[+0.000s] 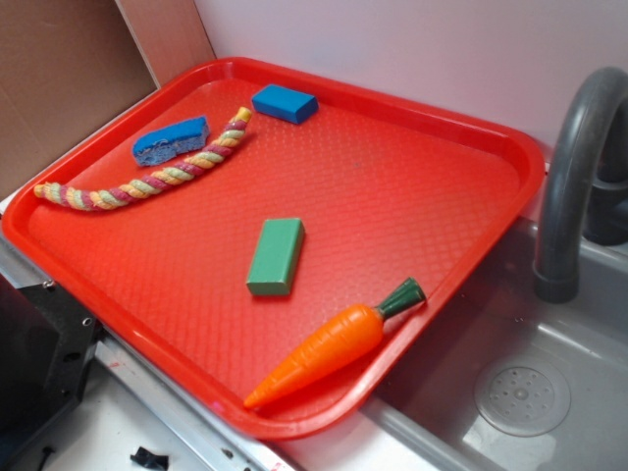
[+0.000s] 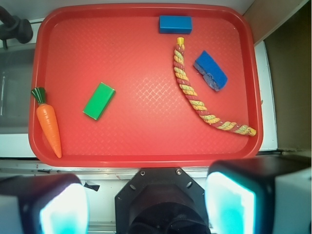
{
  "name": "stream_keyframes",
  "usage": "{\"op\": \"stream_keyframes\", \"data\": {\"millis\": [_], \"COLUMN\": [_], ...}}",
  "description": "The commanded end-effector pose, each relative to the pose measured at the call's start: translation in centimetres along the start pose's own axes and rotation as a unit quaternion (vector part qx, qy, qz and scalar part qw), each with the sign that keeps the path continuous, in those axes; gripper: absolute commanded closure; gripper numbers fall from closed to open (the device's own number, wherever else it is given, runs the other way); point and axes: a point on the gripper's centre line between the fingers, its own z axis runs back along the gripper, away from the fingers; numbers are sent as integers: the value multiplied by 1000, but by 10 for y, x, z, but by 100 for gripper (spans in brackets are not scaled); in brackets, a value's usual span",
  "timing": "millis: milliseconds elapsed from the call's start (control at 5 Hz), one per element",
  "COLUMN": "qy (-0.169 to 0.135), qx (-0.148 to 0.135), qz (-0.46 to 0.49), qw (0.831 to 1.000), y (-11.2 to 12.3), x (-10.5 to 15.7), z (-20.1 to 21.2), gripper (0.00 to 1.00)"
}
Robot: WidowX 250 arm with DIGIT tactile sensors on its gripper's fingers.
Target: Grab the multicolored rope.
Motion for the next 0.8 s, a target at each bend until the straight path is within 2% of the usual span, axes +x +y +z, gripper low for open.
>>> {"op": "stream_keyframes", "data": {"millis": [0, 200, 400, 600], "qy": [0, -47, -54, -67], "qx": [0, 24, -8, 37], "qz": [0, -17, -34, -47], "qw": [1000, 998, 998, 996], "y": [0, 27, 51, 66], "x": [0, 18, 32, 42], "z": [0, -19, -43, -63], "gripper": [0, 0, 0, 0]}}
